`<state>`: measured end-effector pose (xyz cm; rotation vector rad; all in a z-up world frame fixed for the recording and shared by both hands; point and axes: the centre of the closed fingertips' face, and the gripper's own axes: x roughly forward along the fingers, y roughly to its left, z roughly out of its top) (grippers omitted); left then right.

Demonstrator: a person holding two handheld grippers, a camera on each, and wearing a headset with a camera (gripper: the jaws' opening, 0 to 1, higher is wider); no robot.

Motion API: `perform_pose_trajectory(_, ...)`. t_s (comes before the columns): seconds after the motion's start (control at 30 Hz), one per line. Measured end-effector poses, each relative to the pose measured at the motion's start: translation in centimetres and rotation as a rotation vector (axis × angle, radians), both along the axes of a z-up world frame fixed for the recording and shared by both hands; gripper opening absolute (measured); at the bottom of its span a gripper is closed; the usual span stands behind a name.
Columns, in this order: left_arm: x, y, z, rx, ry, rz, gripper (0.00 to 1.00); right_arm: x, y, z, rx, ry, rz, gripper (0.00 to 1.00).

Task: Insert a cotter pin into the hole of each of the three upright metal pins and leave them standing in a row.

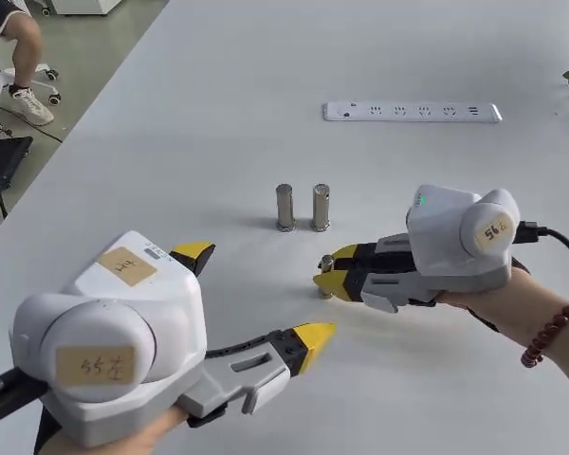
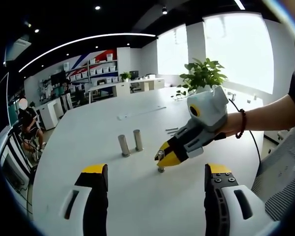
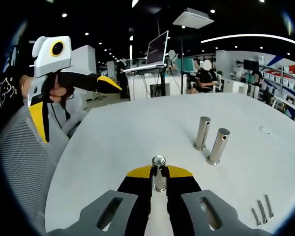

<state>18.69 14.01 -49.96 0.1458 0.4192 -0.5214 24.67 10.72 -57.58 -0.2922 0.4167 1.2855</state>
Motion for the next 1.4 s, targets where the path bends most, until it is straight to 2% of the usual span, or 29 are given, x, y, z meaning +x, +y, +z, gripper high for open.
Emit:
perform_pose_trajectory(0.13,0.0,0.0,0.0,-0.002,0.001,0.003,0.80,-0.4,-0.4,-1.3,-0.061,0.002,0.023,0.06)
perform_pose_trajectory(0.47,0.1,0.1,-0.2,-0.003,0.005,0.006,0.80,-0.5,-0.8,-1.3,-0.044,0.018,0.010,0.10)
perform_pose_trajectory(0.77,0.2,0.0,-0.1,-0.005,0.000,0.007,0.80,-0.8,-1.6,-0.7,-0.039,0.018,0.003,0.16)
perform_pose_trajectory(0.9,0.2,0.0,0.0,-0.005,-0.004,0.007,0.80,-0.7,-2.6,-0.5,-0.059,0.015,-0.008,0.19)
perform_pose_trajectory(1.07,0.2,0.0,0.2,-0.009,-0.011,0.007,0.80,0.2,-4.3,0.3,-0.062,0.012,-0.066,0.19)
perform_pose_trajectory(1.17,0.2,0.0,0.3,-0.001,-0.014,0.004,0.80,1.1,-5.8,0.4,-0.099,0.004,-0.112,0.19)
perform_pose_trajectory(1.23,0.2,0.0,0.2,0.002,-0.014,0.003,0.80,1.8,-7.0,0.4,-0.148,-0.014,-0.137,0.18)
perform_pose_trajectory(1.4,0.2,-0.1,0.4,-0.004,-0.018,0.001,0.80,3.0,-8.9,0.6,-0.195,-0.012,-0.198,0.16)
